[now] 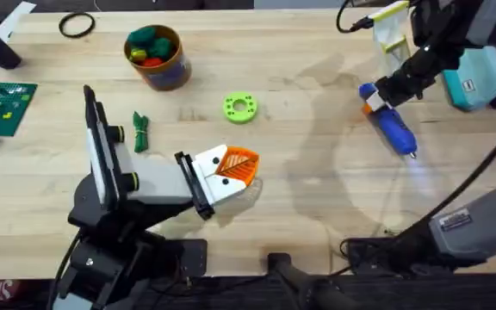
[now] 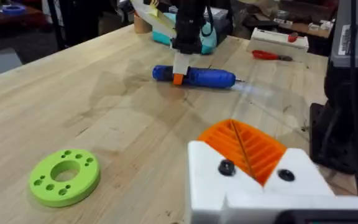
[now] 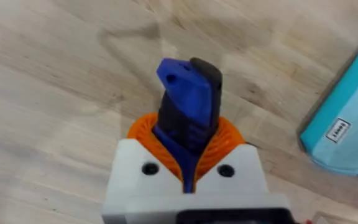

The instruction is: Pick up the gripper from the table and insert it into the empty holder that is missing its gripper. Then pick up a screw, insert it into the mounting hole, and use the screwdriver to tighten it. Finally, clean up the table by picking up the vegetable and placing it into the bucket.

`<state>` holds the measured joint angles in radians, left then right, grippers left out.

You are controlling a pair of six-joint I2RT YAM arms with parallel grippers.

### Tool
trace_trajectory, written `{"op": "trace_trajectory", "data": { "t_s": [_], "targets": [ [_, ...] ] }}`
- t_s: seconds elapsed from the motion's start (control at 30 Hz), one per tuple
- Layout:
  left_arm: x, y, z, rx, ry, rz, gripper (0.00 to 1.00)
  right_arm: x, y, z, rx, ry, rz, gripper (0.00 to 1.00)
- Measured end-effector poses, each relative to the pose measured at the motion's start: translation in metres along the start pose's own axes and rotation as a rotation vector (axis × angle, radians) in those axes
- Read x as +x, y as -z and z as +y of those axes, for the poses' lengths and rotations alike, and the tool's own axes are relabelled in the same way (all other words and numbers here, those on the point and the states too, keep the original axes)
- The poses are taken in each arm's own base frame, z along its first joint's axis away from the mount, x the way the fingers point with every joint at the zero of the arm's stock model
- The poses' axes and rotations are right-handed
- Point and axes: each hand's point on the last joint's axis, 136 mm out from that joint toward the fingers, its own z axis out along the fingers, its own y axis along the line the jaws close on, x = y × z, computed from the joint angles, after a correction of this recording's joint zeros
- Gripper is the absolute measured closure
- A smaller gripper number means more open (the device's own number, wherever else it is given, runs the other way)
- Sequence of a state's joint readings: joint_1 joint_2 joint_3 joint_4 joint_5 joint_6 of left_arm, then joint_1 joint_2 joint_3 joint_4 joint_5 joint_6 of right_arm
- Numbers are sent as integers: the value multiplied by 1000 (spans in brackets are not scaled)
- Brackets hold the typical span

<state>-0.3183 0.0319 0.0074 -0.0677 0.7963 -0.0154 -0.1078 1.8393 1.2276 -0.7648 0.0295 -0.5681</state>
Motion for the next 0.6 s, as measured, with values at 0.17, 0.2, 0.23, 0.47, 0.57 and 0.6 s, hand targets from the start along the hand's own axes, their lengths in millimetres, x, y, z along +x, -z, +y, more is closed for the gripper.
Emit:
{"op": "trace_trajectory", "data": {
  "t_s": [0.17, 0.2, 0.23, 0.47, 0.57, 0.6],
  "targets": [
    [0, 0, 0, 0, 0, 0, 990, 5, 1, 3, -14, 0, 21, 972],
    [0, 0, 0, 0, 0, 0, 990, 7, 2, 4, -17, 0, 27, 972],
    [0, 0, 0, 0, 0, 0, 990, 9, 3, 6, -22, 0, 33, 972],
    [0, 0, 0, 0, 0, 0, 990, 2, 45, 2, 36, -3, -63, 972],
    [0, 0, 0, 0, -1, 0, 990, -1, 74, 3, 67, -2, -141, 972],
    [0, 0, 0, 0, -1, 0, 990, -2, 81, 4, 74, -1, -158, 972]
  ]
}}
